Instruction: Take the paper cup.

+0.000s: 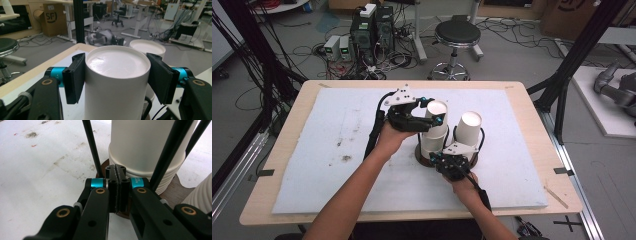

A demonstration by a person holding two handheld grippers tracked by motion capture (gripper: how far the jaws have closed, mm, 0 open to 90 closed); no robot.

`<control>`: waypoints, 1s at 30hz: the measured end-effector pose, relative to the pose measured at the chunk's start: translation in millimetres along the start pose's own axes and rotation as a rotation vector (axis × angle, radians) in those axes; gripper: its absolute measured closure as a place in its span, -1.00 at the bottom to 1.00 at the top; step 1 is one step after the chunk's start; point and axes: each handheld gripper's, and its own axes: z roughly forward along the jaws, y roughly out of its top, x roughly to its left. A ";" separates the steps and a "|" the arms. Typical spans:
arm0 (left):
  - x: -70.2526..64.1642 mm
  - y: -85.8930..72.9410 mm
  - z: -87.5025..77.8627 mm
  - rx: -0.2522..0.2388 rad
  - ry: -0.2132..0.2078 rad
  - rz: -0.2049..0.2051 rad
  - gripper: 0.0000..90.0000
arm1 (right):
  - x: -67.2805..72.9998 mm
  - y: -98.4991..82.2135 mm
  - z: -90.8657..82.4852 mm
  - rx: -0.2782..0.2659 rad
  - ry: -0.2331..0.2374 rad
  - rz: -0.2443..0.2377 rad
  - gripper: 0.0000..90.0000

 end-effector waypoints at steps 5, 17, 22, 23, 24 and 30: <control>0.4 9.5 -6.7 -0.023 -0.014 -0.027 -0.22 | -0.9 0.1 0.3 0.001 0.012 0.002 0.98; -5.2 30.4 -36.8 -0.049 -0.037 -0.031 -0.22 | -0.7 3.8 -3.1 0.031 0.177 -0.037 0.08; -6.0 28.6 -64.3 -0.040 -0.038 -0.028 -0.22 | -4.7 9.6 -14.6 0.007 0.286 -0.046 -0.15; -5.9 26.8 -69.0 -0.041 -0.039 -0.026 -0.22 | -5.1 10.0 -17.4 -0.005 0.307 -0.054 -0.18; -5.9 24.6 -73.8 -0.042 -0.037 -0.028 -0.22 | -5.5 10.5 -20.4 -0.015 0.323 -0.063 -0.22; -6.9 10.3 -92.4 -0.026 -0.009 -0.016 -0.22 | -7.3 13.1 -35.7 -0.084 0.362 -0.125 -0.35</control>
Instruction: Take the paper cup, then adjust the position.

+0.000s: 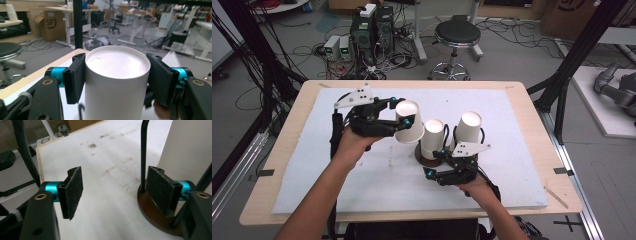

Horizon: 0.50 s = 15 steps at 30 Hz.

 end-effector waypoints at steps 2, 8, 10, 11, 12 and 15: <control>-1.5 -8.0 -6.7 0.015 0.005 0.001 -0.22 | -1.2 0.0 -2.5 -0.002 0.002 -0.008 -0.35; -3.8 -16.3 -15.1 0.029 0.003 0.011 -0.22 | -2.6 0.3 -8.7 -0.048 0.011 -0.080 -0.46; -4.7 -17.7 -15.9 0.033 0.003 0.014 -0.22 | -3.0 0.1 -8.9 -0.046 0.008 -0.091 -0.50; -5.7 -21.1 -17.2 0.042 -0.001 0.023 -0.22 | -2.8 -1.0 -9.9 -0.044 -0.001 -0.119 -0.50; -5.7 -21.1 -17.2 0.042 -0.001 0.023 -0.22 | -2.8 -1.0 -9.9 -0.044 -0.001 -0.119 -0.50; -8.3 -30.9 -19.8 0.043 -0.010 0.017 -0.22 | -0.9 -1.6 -12.6 -0.055 0.019 -0.151 -0.51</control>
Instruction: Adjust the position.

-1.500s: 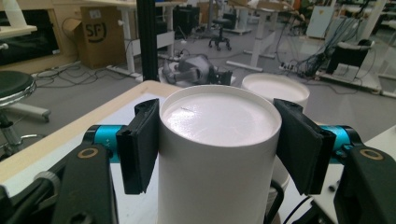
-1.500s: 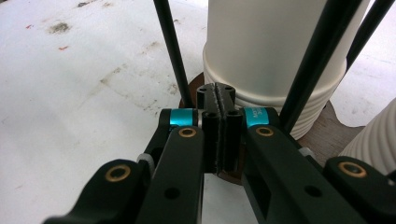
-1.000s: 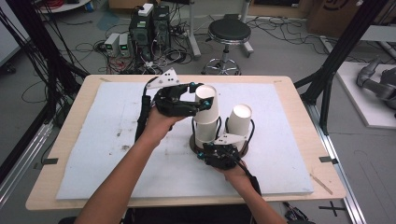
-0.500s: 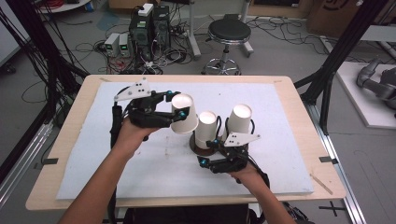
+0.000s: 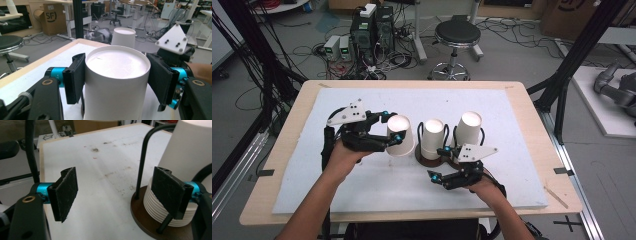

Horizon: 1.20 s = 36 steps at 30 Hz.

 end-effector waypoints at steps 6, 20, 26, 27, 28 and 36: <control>-5.5 -12.9 -3.5 -0.005 0.002 -0.009 -0.22 | 2.1 -3.3 -2.2 -0.039 0.043 0.004 -0.55; -19.3 -38.1 1.6 0.000 -0.047 -0.021 -0.22 | 6.4 3.2 -4.7 -0.015 0.113 -0.018 -0.55; -24.7 -41.5 6.3 0.004 -0.087 -0.020 -0.22 | 8.8 6.2 -0.8 -0.021 0.131 -0.023 -0.55; -24.8 -41.9 7.1 0.001 -0.095 -0.021 -0.22 | 7.0 6.4 1.1 -0.028 0.130 -0.015 -0.55; -24.8 -42.2 7.6 -0.001 -0.101 -0.021 -0.22 | 7.0 6.4 1.1 -0.028 0.130 -0.015 -0.55; -25.7 -48.2 17.1 -0.013 -0.138 -0.016 -0.22 | 0.7 8.0 8.2 -0.054 0.160 0.001 -0.55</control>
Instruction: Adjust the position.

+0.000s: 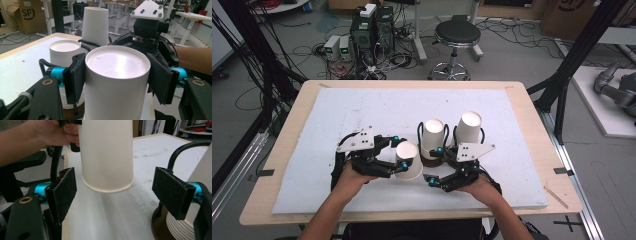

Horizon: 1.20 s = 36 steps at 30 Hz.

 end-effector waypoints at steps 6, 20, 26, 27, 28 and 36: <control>-5.6 -2.3 13.0 -0.002 -0.038 0.014 -0.22 | 2.8 -1.5 8.0 0.006 0.013 -0.006 -0.55; -7.4 -1.6 16.7 -0.039 -0.071 0.001 -0.21 | 4.7 -2.2 22.4 -0.013 0.056 -0.031 -0.38; -2.7 -5.2 15.5 -0.002 -0.066 -0.001 -0.28 | 0.7 -1.0 15.4 0.043 0.046 -0.075 -0.23; -0.7 -6.3 14.4 0.029 -0.033 -0.010 -0.44 | 0.1 -0.2 13.8 0.052 0.042 -0.082 -0.23; 1.2 -6.7 13.3 0.033 -0.035 -0.029 -0.58 | -0.2 1.4 11.9 0.061 0.038 -0.089 -0.22; 0.1 -4.5 14.3 0.026 -0.094 -0.013 -0.61 | -4.2 3.6 4.1 0.093 0.070 -0.117 -0.21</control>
